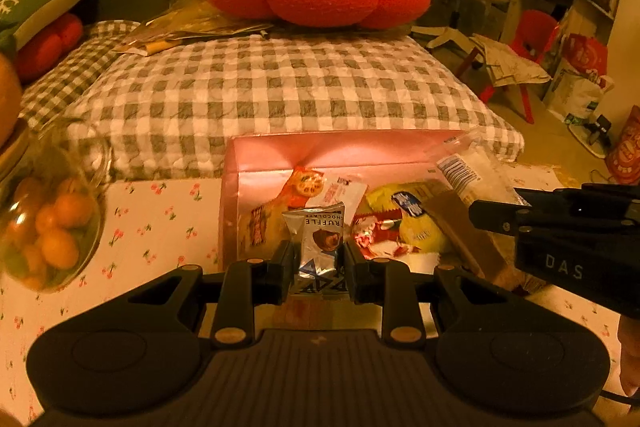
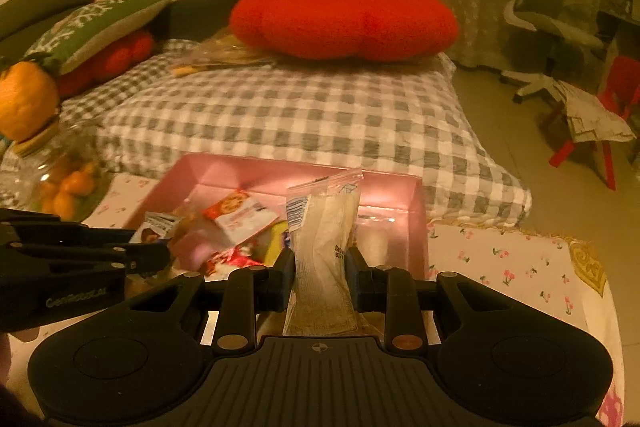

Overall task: Organize snacks
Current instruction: 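Lower the truffle wrapper and clear packet into the box and open both tools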

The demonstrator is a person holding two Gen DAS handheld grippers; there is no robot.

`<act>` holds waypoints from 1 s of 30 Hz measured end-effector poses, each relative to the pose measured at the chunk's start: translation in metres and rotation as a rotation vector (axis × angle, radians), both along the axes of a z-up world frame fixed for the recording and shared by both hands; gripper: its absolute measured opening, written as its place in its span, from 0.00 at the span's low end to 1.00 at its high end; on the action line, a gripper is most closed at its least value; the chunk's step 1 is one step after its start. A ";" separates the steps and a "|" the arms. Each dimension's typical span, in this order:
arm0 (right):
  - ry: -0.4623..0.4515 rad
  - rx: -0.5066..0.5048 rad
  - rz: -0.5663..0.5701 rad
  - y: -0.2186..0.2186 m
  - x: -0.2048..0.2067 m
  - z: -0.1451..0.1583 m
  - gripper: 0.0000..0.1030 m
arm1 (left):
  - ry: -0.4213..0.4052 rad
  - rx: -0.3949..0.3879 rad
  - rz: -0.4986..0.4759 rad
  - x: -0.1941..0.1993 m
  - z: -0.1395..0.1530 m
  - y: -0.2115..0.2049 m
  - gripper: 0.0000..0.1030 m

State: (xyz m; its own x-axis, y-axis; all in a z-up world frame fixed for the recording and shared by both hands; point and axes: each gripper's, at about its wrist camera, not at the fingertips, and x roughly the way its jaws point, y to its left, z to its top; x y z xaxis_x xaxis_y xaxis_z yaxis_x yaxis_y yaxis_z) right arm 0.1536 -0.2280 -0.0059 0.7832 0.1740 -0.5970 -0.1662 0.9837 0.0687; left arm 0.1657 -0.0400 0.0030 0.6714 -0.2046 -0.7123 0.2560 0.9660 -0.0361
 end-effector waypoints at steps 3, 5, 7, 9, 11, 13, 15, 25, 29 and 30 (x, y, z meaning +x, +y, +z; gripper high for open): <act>0.016 0.007 -0.013 -0.003 0.013 -0.005 0.26 | 0.001 0.019 0.003 0.010 -0.004 -0.005 0.24; 0.026 0.011 -0.024 -0.004 0.019 -0.008 0.26 | 0.005 0.029 0.005 0.016 -0.006 -0.008 0.24; 0.037 0.014 -0.036 -0.005 0.025 -0.012 0.26 | 0.010 0.036 0.006 0.018 -0.008 -0.010 0.24; 0.045 0.016 -0.046 -0.006 0.028 -0.016 0.27 | 0.014 0.044 0.007 0.019 -0.010 -0.012 0.24; 0.049 0.017 -0.056 -0.008 0.030 -0.019 0.27 | 0.015 0.057 0.006 0.020 -0.011 -0.014 0.25; 0.051 0.022 -0.062 -0.008 0.030 -0.019 0.28 | 0.022 0.059 -0.003 0.019 -0.011 -0.014 0.25; 0.038 0.026 -0.065 -0.009 0.028 -0.017 0.28 | 0.030 0.052 -0.019 0.021 -0.010 -0.016 0.31; -0.003 0.025 -0.083 -0.013 0.002 0.011 0.72 | 0.015 0.039 -0.043 0.000 0.009 -0.013 0.78; -0.015 0.027 -0.081 -0.014 -0.014 0.023 0.76 | 0.007 0.043 -0.039 -0.015 0.015 -0.008 0.84; -0.018 0.023 -0.079 -0.013 -0.018 0.026 0.78 | 0.009 0.044 -0.036 -0.018 0.016 -0.007 0.85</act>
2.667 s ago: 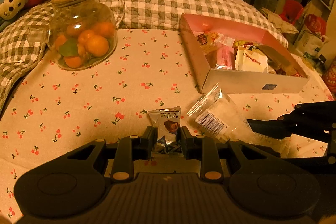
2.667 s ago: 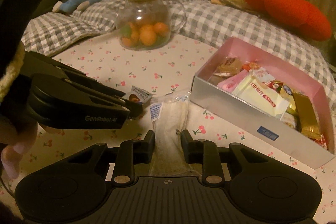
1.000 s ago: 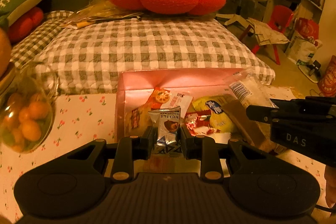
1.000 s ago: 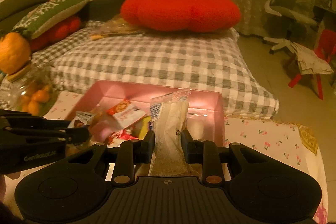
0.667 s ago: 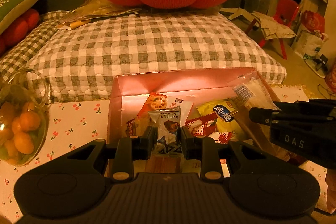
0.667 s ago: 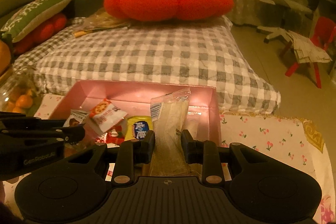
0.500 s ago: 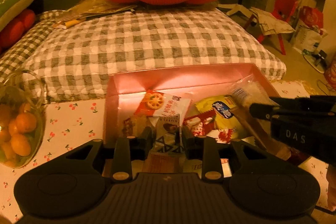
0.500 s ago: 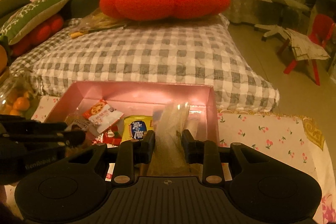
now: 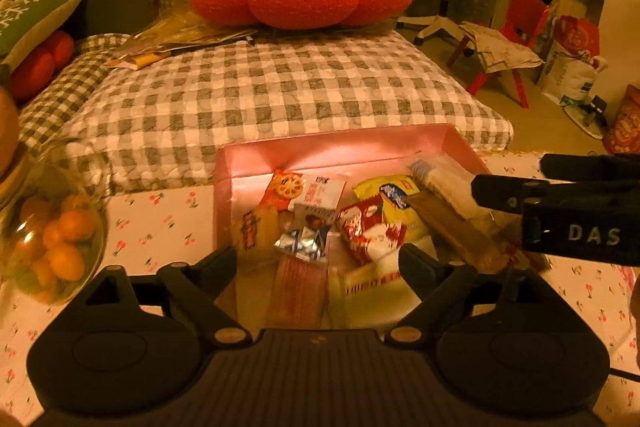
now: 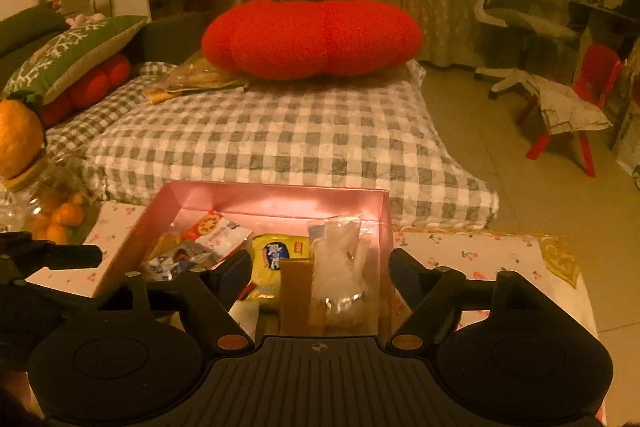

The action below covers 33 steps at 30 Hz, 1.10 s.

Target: Organize snacks

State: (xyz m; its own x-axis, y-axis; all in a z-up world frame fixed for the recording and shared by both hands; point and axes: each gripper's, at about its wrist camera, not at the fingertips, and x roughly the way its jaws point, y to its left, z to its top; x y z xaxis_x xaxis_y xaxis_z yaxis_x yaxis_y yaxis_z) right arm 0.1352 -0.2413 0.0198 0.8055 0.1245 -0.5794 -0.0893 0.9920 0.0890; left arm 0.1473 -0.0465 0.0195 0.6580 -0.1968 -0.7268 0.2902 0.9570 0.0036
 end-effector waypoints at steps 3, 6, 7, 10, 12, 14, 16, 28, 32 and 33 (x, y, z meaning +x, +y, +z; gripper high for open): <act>-0.010 -0.003 0.005 0.002 -0.014 0.006 0.81 | 0.004 0.005 0.004 -0.012 0.004 0.003 0.86; -0.012 -0.007 0.009 0.005 -0.029 0.010 0.83 | 0.008 0.006 0.016 -0.022 0.007 0.008 0.89; -0.012 -0.016 0.010 0.006 -0.034 0.011 0.84 | 0.009 0.004 0.019 -0.026 0.008 0.009 0.90; -0.003 -0.029 -0.005 0.009 -0.048 0.013 0.84 | 0.018 0.015 0.034 -0.039 0.010 0.012 0.91; 0.005 -0.021 -0.010 0.010 -0.059 0.013 0.85 | 0.011 0.034 0.032 -0.049 0.012 0.012 0.91; 0.010 -0.016 -0.015 0.010 -0.069 0.013 0.85 | 0.005 0.048 0.035 -0.058 0.013 0.013 0.92; 0.027 -0.006 -0.029 0.009 -0.078 0.013 0.85 | 0.014 0.054 0.045 -0.066 0.013 0.016 0.92; 0.112 -0.014 -0.068 0.018 -0.123 0.014 0.89 | 0.043 0.106 0.109 -0.114 0.009 0.033 0.97; 0.122 -0.024 -0.067 0.020 -0.132 0.013 0.90 | 0.025 0.127 0.138 -0.124 0.014 0.036 0.99; 0.130 -0.015 -0.069 0.020 -0.133 0.012 0.90 | 0.024 0.123 0.140 -0.125 0.015 0.037 1.00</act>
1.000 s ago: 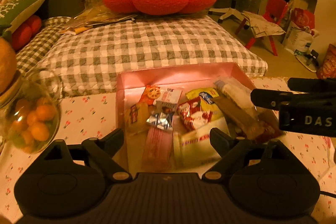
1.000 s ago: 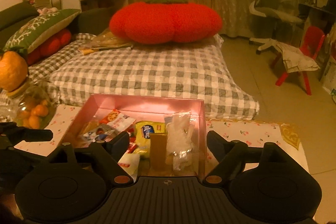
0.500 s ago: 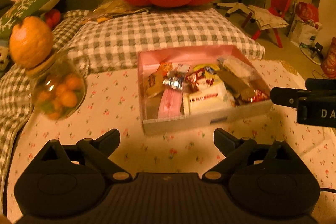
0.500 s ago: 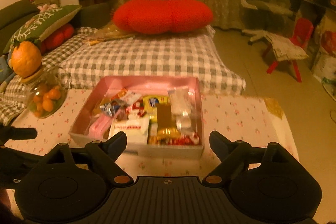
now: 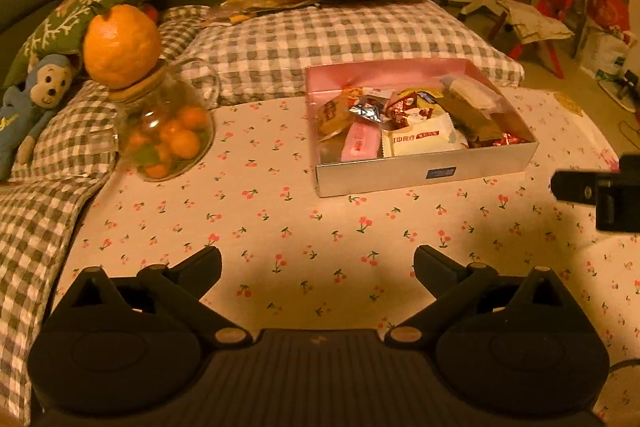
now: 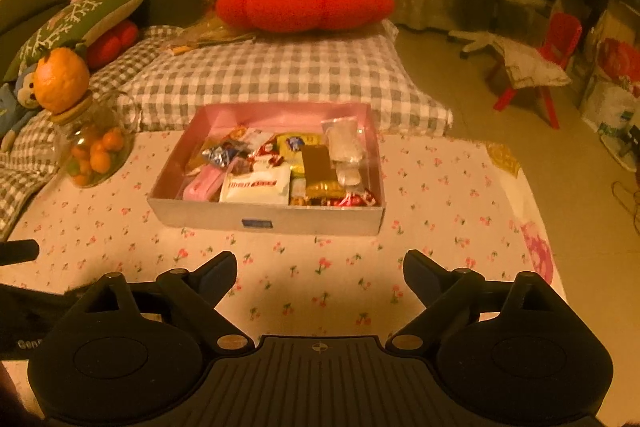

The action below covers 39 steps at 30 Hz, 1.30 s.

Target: Organize snacks

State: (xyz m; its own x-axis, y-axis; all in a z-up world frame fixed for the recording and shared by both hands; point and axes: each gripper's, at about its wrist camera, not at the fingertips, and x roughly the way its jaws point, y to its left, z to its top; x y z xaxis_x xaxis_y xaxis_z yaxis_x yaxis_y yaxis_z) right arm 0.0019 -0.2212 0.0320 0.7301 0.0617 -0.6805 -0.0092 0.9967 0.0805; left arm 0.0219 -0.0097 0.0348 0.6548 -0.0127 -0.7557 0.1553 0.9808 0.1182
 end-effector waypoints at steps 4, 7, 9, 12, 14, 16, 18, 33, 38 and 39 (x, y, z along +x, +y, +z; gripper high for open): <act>0.023 -0.009 -0.005 0.001 -0.006 -0.006 0.90 | -0.004 -0.016 -0.006 -0.003 0.005 -0.002 1.00; 0.025 -0.030 -0.003 0.003 -0.009 -0.009 0.90 | 0.004 -0.029 0.019 -0.004 0.004 -0.002 1.00; 0.028 -0.028 -0.010 0.002 -0.009 -0.010 0.90 | 0.010 -0.035 0.037 -0.004 0.003 -0.002 1.00; 0.031 -0.021 -0.023 0.000 -0.009 -0.010 0.90 | 0.020 -0.038 0.066 -0.005 0.002 -0.001 1.00; 0.030 -0.022 -0.024 0.001 -0.008 -0.011 0.90 | 0.022 -0.042 0.083 -0.004 0.001 0.001 1.00; 0.029 -0.025 -0.023 0.002 -0.008 -0.011 0.90 | 0.025 -0.047 0.092 -0.004 0.002 0.003 1.00; 0.032 -0.029 -0.019 0.003 -0.008 -0.012 0.90 | 0.027 -0.047 0.100 -0.005 0.002 0.004 1.00; 0.032 -0.034 -0.007 0.007 -0.008 -0.012 0.90 | 0.027 -0.067 0.087 -0.009 0.004 0.001 1.00; 0.036 -0.034 -0.005 0.007 -0.007 -0.012 0.90 | 0.028 -0.068 0.084 -0.009 0.004 0.000 1.00; 0.035 -0.033 -0.005 0.007 -0.007 -0.012 0.90 | 0.028 -0.068 0.083 -0.009 0.004 0.000 1.00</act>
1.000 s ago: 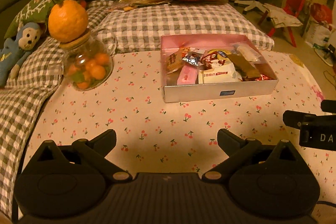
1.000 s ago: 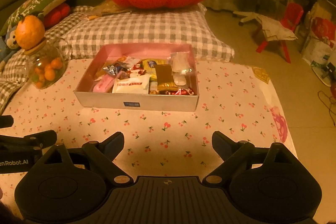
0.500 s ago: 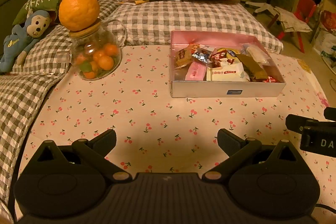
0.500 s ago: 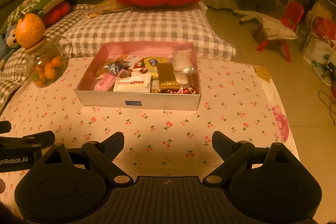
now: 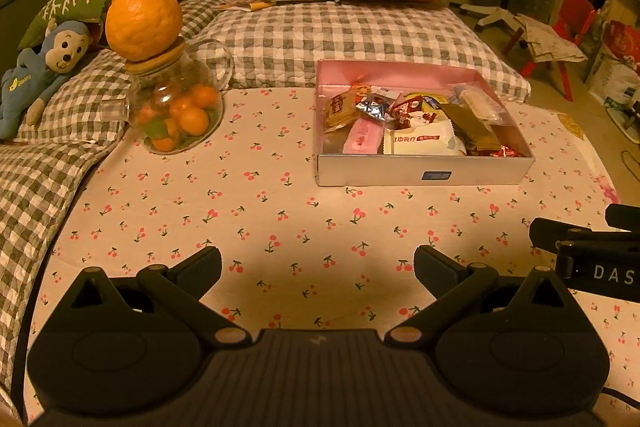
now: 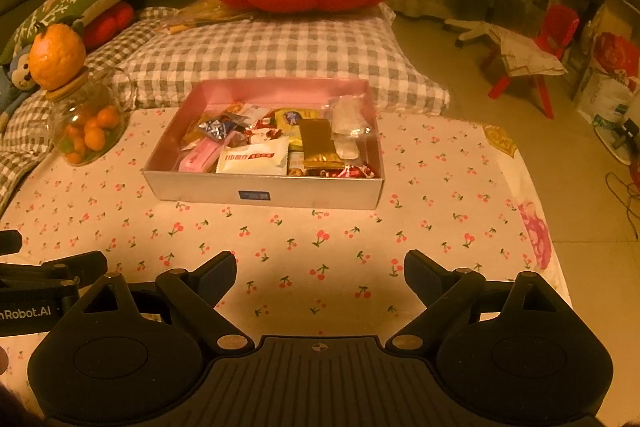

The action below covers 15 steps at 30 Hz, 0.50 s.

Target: Organize snacks

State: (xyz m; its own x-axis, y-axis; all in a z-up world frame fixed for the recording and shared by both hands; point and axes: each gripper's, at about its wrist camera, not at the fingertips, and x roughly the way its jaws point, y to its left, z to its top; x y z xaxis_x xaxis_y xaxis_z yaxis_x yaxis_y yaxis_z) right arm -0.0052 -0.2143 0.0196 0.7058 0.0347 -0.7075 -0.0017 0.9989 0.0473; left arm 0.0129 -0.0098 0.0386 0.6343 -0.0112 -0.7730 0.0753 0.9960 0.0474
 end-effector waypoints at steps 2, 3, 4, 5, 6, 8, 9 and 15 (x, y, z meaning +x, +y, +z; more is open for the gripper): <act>0.001 0.000 0.000 0.000 0.000 0.000 0.90 | 0.001 -0.001 -0.002 0.000 0.000 0.000 1.00; 0.000 0.000 0.000 0.000 0.000 0.000 0.90 | 0.003 -0.002 -0.003 0.000 0.000 0.000 1.00; 0.001 0.000 0.000 0.000 0.000 -0.001 0.90 | 0.004 -0.004 -0.004 0.000 0.000 0.000 1.00; 0.001 -0.001 0.000 0.000 0.000 0.000 0.90 | 0.005 -0.006 -0.005 0.000 0.000 0.000 1.00; 0.001 -0.001 0.000 0.001 0.000 -0.001 0.90 | 0.005 -0.006 -0.005 0.000 0.000 0.000 1.00; 0.001 0.000 0.000 0.000 0.000 -0.001 0.90 | 0.005 -0.006 -0.005 0.000 0.000 0.000 1.00; 0.001 0.000 0.000 0.000 0.000 -0.001 0.90 | 0.005 -0.006 -0.005 0.000 0.000 0.000 1.00; -0.001 0.001 -0.001 0.001 0.000 -0.001 0.90 | 0.005 -0.003 -0.009 0.000 0.000 0.000 1.00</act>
State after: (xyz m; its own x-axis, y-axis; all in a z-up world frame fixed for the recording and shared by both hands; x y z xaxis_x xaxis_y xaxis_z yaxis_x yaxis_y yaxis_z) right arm -0.0054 -0.2133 0.0181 0.7064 0.0348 -0.7070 -0.0007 0.9988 0.0484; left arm 0.0126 -0.0103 0.0388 0.6304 -0.0192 -0.7761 0.0849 0.9954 0.0444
